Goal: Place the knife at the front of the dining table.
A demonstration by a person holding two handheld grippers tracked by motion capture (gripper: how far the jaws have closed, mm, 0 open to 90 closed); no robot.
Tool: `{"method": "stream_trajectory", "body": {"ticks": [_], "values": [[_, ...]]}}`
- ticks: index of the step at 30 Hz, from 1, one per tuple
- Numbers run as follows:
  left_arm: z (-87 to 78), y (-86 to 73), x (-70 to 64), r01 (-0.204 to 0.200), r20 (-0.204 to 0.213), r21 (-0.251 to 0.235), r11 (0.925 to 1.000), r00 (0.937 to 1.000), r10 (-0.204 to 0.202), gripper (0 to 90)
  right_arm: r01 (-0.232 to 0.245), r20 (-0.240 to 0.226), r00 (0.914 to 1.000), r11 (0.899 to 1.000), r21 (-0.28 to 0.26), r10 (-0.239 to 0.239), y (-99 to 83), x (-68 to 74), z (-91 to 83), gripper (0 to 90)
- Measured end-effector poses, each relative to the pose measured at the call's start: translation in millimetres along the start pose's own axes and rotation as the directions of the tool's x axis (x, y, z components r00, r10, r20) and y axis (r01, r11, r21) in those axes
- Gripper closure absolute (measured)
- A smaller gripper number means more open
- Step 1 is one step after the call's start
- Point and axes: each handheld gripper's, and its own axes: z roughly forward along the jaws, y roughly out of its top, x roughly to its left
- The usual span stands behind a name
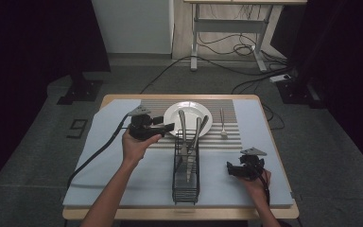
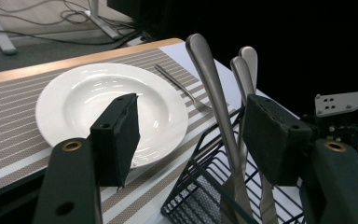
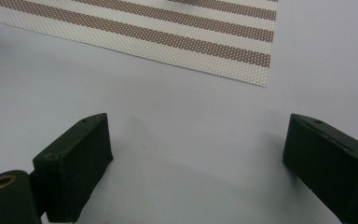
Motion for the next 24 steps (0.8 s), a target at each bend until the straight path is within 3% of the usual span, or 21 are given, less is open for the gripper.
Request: {"method": "stream_trajectory", "body": {"ticks": [6, 8, 16, 21, 22, 24], "values": [[8.3, 3.6, -3.2, -0.013, 0.001, 0.014, 0.9998, 0.9999, 0.013, 36.9, 0.0, 0.0, 1.0, 1.0, 0.0, 0.0, 0.0, 0.0, 0.0, 7.7], [13.9, 4.6, -3.6, 0.008, 0.03, 0.008, 0.9999, 0.9995, -0.008, 37.2, 0.0, 0.0, 1.0, 1.0, 0.0, 0.0, 0.0, -0.1, 0.0, 7.7], [24.5, 3.7, 0.0, 0.026, 0.033, 0.021, 0.9994, 0.9991, -0.027, 38.3, 0.0, 0.0, 1.0, 1.0, 0.0, 0.0, 0.0, -0.1, 0.0, 7.7], [29.7, 10.0, -6.9, -0.013, 0.03, 0.034, 0.9993, 0.9995, 0.012, 38.4, -0.001, 0.001, 1.0, 1.0, -0.001, 0.001, -0.1, 0.0, 0.2, 7.7], [30.5, 12.3, -6.0, 0.013, 0.053, 0.019, 0.9997, 0.9985, -0.014, 38.4, -0.001, 0.0, 1.0, 1.0, -0.001, 0.001, -0.1, -0.1, 0.2, 7.7], [32.1, 12.8, -4.3, 0.015, 0.041, 0.023, 0.9996, 0.999, -0.016, 38.6, -0.001, 0.001, 1.0, 1.0, -0.002, 0.001, -0.1, 0.0, 0.2, 7.7]]}}
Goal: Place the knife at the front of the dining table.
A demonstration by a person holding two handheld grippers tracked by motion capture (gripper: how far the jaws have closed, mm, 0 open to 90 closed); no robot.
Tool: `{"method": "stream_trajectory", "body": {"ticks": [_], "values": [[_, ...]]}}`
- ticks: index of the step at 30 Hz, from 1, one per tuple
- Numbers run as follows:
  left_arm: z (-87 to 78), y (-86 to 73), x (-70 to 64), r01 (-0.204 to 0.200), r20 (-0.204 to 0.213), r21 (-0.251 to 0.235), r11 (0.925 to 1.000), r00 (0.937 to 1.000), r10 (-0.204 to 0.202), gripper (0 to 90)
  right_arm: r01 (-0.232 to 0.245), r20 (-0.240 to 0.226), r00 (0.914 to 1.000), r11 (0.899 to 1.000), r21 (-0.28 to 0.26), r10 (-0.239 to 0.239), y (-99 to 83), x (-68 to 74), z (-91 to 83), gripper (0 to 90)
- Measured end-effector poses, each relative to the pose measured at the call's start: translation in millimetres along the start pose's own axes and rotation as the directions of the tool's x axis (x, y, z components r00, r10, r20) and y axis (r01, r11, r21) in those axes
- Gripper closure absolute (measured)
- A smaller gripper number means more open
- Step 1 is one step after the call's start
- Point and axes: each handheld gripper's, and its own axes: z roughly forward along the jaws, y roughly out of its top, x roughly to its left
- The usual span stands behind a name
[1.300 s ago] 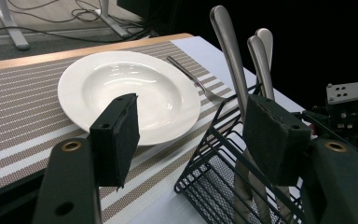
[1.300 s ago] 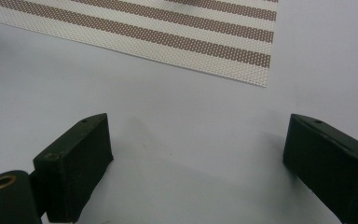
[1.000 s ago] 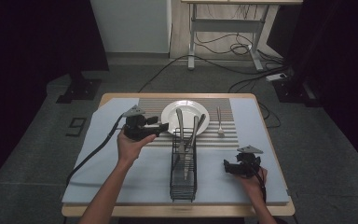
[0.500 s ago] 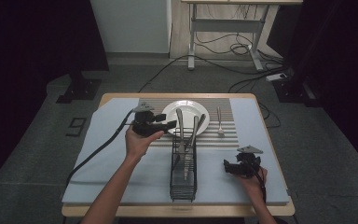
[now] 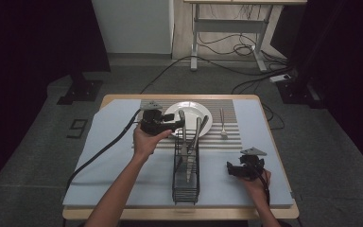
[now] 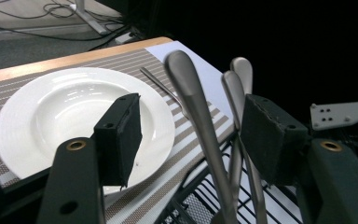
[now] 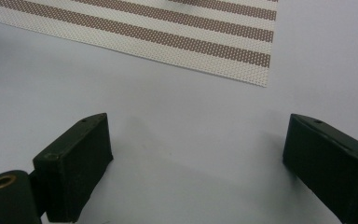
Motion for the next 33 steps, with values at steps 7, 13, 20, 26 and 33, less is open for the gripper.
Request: {"method": "stream_trajectory", "body": {"ticks": [7, 13, 20, 26, 33], "values": [[11.1, 2.8, -8.5, -0.036, 0.003, 0.026, 0.999, 0.9994, 0.036, 38.8, 0.0, 0.0, 1.0, 1.0, 0.0, 0.0, 0.0, 0.0, 0.0, 7.7], [22.1, -0.2, -3.3, -0.023, -0.005, 0.056, 0.9982, 0.9997, 0.023, 40.3, 0.001, 0.0, 1.0, 1.0, 0.0, -0.001, 0.0, -0.1, 0.1, 7.7], [29.4, -1.4, -9.2, -0.053, 0.017, 0.07, 0.9961, 0.9985, 0.052, 51.7, 0.001, 0.0, 1.0, 1.0, 0.0, -0.001, -0.1, -0.1, 0.1, 7.7], [31.3, -3.4, -9.6, -0.064, 0.043, 0.084, 0.9944, 0.9972, 0.061, 58.8, 0.001, 0.0, 1.0, 1.0, -0.001, -0.001, -0.1, -0.1, 0.1, 7.7], [31.2, -3.9, -6.3, -0.048, 0.066, 0.07, 0.9964, 0.9969, 0.043, 70.9, 0.002, 0.0, 1.0, 1.0, -0.001, -0.002, -0.1, -0.1, 0.1, 7.7]]}}
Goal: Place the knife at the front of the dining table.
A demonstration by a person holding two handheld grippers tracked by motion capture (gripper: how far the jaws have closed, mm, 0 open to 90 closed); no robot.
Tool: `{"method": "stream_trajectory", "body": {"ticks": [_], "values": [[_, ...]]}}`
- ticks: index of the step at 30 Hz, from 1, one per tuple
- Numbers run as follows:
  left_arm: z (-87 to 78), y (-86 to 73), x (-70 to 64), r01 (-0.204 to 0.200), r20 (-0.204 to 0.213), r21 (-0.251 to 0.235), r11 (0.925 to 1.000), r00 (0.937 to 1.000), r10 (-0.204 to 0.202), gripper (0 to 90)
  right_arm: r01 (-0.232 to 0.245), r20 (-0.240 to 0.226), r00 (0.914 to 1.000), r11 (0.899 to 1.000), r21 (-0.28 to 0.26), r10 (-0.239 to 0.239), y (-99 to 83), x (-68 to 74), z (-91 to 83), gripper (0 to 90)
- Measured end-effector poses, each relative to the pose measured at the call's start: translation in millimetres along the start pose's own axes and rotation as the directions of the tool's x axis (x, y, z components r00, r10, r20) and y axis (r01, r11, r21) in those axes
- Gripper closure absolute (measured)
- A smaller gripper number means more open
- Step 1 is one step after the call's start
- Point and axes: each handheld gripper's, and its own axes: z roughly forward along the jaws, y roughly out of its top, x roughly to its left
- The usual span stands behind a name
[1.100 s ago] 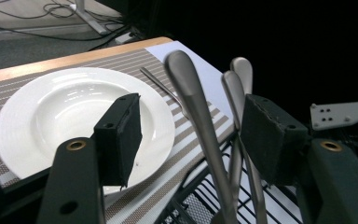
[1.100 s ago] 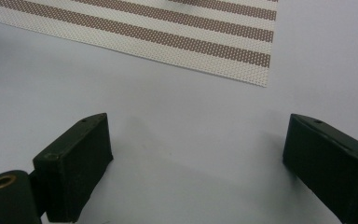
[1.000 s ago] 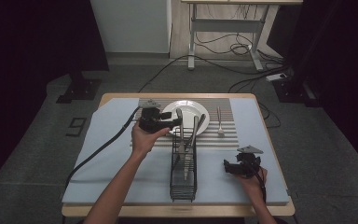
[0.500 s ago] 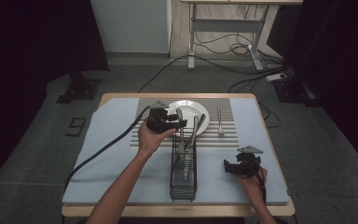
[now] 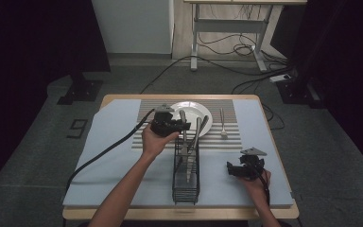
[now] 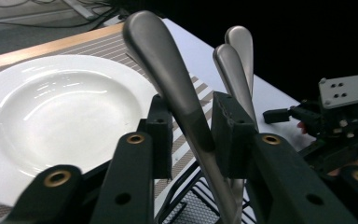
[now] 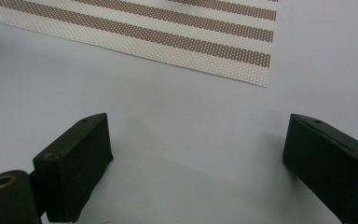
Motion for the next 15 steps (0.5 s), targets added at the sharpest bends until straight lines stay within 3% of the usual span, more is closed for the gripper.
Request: {"method": "stream_trajectory", "body": {"ticks": [5, 7, 11, 15], "values": [[1.1, -0.6, 3.1, 0.02, 0.035, -0.02, 0.9996, 0.9992, -0.019, 74.7, -0.001, -0.001, 1.0, 1.0, 0.0, 0.001, 0.1, 0.0, 0.0, 7.8], [-1.4, 0.9, 2.9, 0.022, 0.048, -0.062, 0.9978, 0.9987, -0.019, 77.4, -0.001, -0.001, 1.0, 1.0, 0.0, 0.001, 0.0, -0.1, 0.0, 7.7], [-7.5, 5.9, 4.1, 0.042, 0.087, -0.103, 0.9938, 0.9957, -0.033, 81.0, -0.002, -0.002, 1.0, 1.0, -0.001, 0.002, 0.0, -0.1, -0.1, 7.8], [-18.1, 11.4, 4.1, 0.035, 0.105, -0.147, 0.9884, 0.9943, -0.02, 82.3, -0.003, -0.002, 1.0, 1.0, 0.0, 0.003, 0.1, 0.0, -0.1, 7.8]]}}
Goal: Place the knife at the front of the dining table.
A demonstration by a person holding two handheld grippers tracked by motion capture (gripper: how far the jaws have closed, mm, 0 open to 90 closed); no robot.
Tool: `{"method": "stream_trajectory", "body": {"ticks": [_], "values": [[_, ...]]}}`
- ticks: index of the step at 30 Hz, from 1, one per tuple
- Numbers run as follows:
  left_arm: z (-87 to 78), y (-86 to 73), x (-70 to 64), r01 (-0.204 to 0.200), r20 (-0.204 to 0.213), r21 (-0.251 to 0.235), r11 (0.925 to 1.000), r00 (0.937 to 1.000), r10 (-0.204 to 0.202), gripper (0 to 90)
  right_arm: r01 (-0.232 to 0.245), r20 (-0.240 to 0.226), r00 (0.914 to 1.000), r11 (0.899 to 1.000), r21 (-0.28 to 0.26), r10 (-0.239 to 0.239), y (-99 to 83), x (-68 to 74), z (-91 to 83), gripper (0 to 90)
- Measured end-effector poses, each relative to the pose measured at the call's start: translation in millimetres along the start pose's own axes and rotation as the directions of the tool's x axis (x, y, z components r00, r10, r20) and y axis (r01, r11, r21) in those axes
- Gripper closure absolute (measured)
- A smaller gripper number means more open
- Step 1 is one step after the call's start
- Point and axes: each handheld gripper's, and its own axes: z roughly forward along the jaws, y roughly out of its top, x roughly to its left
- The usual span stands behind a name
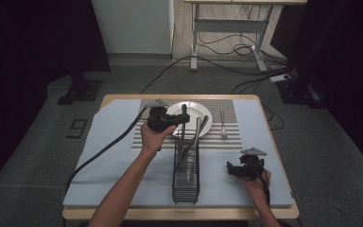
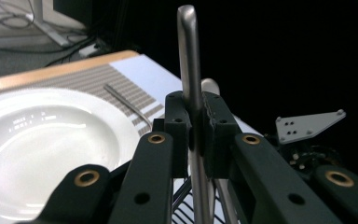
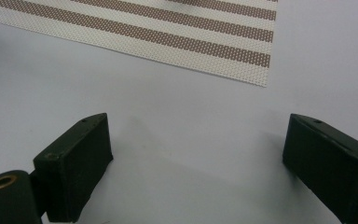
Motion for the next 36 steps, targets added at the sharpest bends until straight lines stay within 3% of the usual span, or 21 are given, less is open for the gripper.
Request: {"method": "stream_trajectory", "body": {"ticks": [3, 6, 12, 16, 22, 25, 32, 36], "values": [[-3.9, 2.4, -1.3, -0.003, 0.008, -0.016, 0.9999, 1.0, 0.003, 83.6, 0.0, 0.0, 1.0, 1.0, 0.0, 0.0, 0.0, 0.0, 0.0, 7.8], [-14.5, 9.6, -6.1, -0.045, -0.005, -0.048, 0.9979, 0.999, 0.044, 84.0, 0.0, 0.0, 1.0, 1.0, 0.0, 0.0, 0.0, 0.1, 0.0, 7.8], [-30.3, 20.1, -9.2, -0.054, -0.001, -0.099, 0.9936, 0.9985, 0.054, 84.0, 0.003, 0.001, 1.0, 1.0, 0.0, -0.003, 0.0, -0.1, 0.1, 7.8], [-41.7, 28.2, -13.3, -0.066, -0.001, -0.132, 0.9891, 0.9978, 0.067, 84.0, 0.004, -0.001, 1.0, 1.0, 0.001, -0.004, 0.0, -0.2, 0.0, 7.8], [-65.8, 40.5, -17.8, -0.062, 0.009, -0.208, 0.9761, 0.9978, 0.065, 84.1, 0.003, -0.001, 1.0, 1.0, 0.0, -0.003, 0.0, -0.2, 0.0, 7.9], [-73.6, 43.7, -17.6, -0.067, 0.005, -0.22, 0.9732, 0.9975, 0.07, 84.1, 0.003, 0.0, 1.0, 1.0, 0.0, -0.003, 0.0, -0.2, 0.0, 7.9], [-99.1, 51.4, -19.9, -0.094, -0.039, -0.259, 0.9613, 0.9955, 0.087, 84.1, 0.004, 0.0, 1.0, 1.0, 0.001, -0.004, 0.0, -0.3, 0.0, 7.8], [-108.1, 53.1, -19.5, -0.109, -0.063, -0.257, 0.9602, 0.9934, 0.096, 84.1, 0.005, 0.001, 1.0, 1.0, 0.001, -0.005, 0.0, -0.2, 0.1, 7.9]]}}
